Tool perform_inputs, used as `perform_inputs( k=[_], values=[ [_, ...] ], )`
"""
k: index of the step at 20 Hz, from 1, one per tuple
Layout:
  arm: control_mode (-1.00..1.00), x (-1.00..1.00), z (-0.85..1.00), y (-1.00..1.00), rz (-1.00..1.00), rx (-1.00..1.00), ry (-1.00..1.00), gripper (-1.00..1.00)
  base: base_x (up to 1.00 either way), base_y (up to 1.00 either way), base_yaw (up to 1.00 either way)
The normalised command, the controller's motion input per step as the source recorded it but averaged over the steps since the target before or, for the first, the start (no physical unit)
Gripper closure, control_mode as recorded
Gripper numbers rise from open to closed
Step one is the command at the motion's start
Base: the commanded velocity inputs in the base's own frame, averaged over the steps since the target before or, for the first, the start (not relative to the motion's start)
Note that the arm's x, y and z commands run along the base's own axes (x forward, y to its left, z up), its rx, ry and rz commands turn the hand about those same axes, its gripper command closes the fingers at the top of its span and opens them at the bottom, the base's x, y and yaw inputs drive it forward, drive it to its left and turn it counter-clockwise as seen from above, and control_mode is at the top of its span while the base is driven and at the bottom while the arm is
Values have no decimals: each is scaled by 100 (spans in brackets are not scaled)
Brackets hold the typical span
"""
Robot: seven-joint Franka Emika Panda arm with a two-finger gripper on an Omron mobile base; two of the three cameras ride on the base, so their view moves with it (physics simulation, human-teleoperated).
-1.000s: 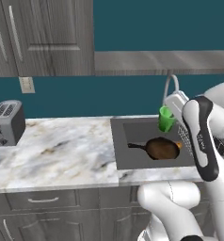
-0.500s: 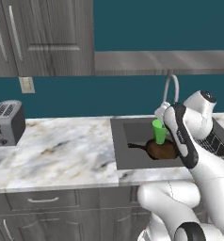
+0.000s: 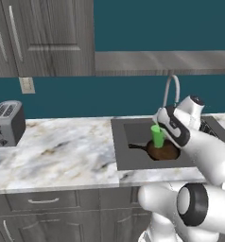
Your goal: Pick the cup and pan and place them in the sink. Then turn on the water.
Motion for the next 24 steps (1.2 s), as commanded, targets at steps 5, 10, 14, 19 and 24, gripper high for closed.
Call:
perform_inputs(
  k=[5,10,14,19,24],
  values=[
    [-100,37,-69,0,4,-10,0,100,0,0,0],
    [-100,30,-62,0,7,-11,0,100,0,0,0],
    [-100,11,-19,0,6,-5,-4,100,0,0,0],
    [-100,7,-3,1,5,0,-1,100,0,0,0],
    [-100,12,-23,10,7,0,3,100,0,0,0]
  ],
)
